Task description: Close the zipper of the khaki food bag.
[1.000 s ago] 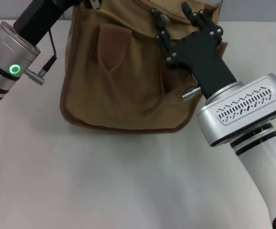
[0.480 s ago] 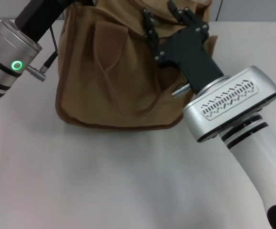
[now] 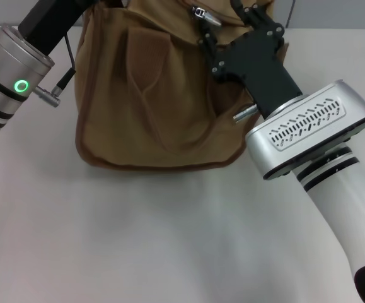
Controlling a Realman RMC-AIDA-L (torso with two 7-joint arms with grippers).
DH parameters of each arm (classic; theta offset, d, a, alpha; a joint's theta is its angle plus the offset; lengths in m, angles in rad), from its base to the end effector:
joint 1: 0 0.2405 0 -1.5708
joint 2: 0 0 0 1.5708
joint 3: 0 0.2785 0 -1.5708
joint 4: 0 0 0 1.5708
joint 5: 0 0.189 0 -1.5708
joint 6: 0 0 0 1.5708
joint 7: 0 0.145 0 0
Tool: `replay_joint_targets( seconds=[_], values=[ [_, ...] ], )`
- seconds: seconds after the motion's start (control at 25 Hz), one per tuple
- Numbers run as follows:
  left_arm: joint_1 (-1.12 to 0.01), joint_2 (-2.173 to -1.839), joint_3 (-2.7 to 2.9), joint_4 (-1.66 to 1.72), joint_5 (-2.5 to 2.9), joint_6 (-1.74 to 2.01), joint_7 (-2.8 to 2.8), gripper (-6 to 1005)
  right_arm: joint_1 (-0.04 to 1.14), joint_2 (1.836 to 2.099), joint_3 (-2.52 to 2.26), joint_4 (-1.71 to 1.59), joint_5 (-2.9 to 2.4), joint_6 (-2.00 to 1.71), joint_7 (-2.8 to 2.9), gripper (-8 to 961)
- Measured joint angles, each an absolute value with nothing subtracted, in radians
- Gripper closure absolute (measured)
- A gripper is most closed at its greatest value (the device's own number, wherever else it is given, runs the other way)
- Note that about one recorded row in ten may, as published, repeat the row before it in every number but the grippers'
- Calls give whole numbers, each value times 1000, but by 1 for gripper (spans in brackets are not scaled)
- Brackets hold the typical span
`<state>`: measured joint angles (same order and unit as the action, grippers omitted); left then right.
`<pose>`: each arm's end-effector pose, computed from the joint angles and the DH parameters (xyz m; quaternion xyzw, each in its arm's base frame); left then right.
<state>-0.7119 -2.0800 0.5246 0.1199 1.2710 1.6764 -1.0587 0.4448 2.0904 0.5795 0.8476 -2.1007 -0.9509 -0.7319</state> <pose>-0.1909 0.3639 0.0106 -0.7272 -0.1985 -0.6169 0.2263 0.1640 0.3208 -0.0944 -0.7804 0.0027 0.2923 0.5528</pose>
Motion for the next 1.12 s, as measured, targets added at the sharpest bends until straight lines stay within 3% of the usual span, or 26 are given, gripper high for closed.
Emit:
replay_joint_targets(
  seconds=[0.84,1.12],
  values=[
    [-711,-2080,525,118,1268,1676,-1052,973,476,2092,567,833,-2126,-938,-743,483],
    [-708,-2080,525,118,1259,1676,-1051,973,477,2092,569,831,-2134,-939,-743,744]
  ],
)
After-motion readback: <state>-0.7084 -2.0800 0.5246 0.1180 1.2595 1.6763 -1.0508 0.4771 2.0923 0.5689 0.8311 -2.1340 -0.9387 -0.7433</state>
